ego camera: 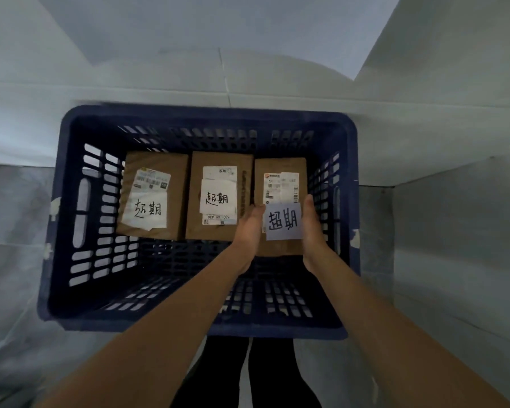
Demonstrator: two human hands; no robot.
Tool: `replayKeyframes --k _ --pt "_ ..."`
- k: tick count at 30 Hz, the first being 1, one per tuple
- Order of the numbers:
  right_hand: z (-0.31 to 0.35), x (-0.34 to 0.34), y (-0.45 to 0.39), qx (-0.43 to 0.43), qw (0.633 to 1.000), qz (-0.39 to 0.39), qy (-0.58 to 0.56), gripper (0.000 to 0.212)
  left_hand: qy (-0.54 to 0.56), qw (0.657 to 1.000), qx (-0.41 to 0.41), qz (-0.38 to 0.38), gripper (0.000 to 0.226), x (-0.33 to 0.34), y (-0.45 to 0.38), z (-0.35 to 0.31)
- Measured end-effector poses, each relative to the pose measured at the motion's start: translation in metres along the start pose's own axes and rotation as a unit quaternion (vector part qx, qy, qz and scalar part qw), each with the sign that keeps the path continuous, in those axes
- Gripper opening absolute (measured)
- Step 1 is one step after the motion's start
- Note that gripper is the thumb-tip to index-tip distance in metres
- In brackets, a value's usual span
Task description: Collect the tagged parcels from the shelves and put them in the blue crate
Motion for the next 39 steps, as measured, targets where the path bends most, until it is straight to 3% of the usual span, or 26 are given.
replayKeyframes --k 4,10,14,18,21,23,25,27,31,35,39 --pt "-0.011 0.001 -0.02 0.01 1.0 0.006 -0.007 0.064 0.016 0.999 -0.021 0.025 0.057 0.01 -0.016 -0.001" --pt "-0.018 -0.001 -0.041 0.002 1.0 0.009 0.008 0.065 0.018 1.0 -0.008 0.015 0.045 0.015 -0.035 0.0" --pt "-0.014 0.001 -0.038 -0.007 0.999 0.011 0.053 0.063 0.001 0.999 0.048 0.006 0.056 0.018 -0.018 -0.002" --pt "0.006 0.001 -0.001 -0.027 0.995 0.006 0.098 0.057 -0.003 0.994 0.103 -0.018 0.052 0.011 0.024 -0.014" --pt "0.041 -0.004 0.049 -0.038 0.994 0.031 0.095 0.049 -0.111 0.982 0.142 -0.055 0.055 -0.003 0.072 -0.026" --pt "0.066 -0.005 0.103 -0.038 0.991 0.05 0.116 0.052 -0.224 0.954 0.17 -0.105 0.059 -0.015 0.112 -0.033" --pt "0.086 -0.009 0.156 -0.059 0.978 0.078 0.183 0.075 -0.31 0.918 0.191 -0.153 0.057 -0.029 0.162 -0.043" --pt "0.11 -0.015 0.205 -0.129 0.948 0.097 0.273 0.089 -0.385 0.878 0.217 -0.182 0.055 -0.043 0.217 -0.049" --pt "0.16 -0.006 0.312 -0.25 0.876 0.121 0.394 0.048 -0.471 0.82 0.259 -0.199 0.056 -0.071 0.303 -0.044" --pt "0.153 0.022 0.361 -0.336 0.77 0.166 0.516 0.054 -0.474 0.812 0.252 -0.229 0.057 -0.108 0.358 -0.015" --pt "0.14 0.081 0.403 -0.39 0.64 0.215 0.627 0.058 -0.441 0.821 0.213 -0.294 0.059 -0.168 0.397 0.01"
Point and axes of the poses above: each hand's wrist, its own y-axis away from the middle knuckle, its own x-axis out of the palm, z = x × y, the point moved 2 cm from there along -y, towards the middle knuckle, and after that the axes turned 4 degrees about -x, right-handed, at the moved point
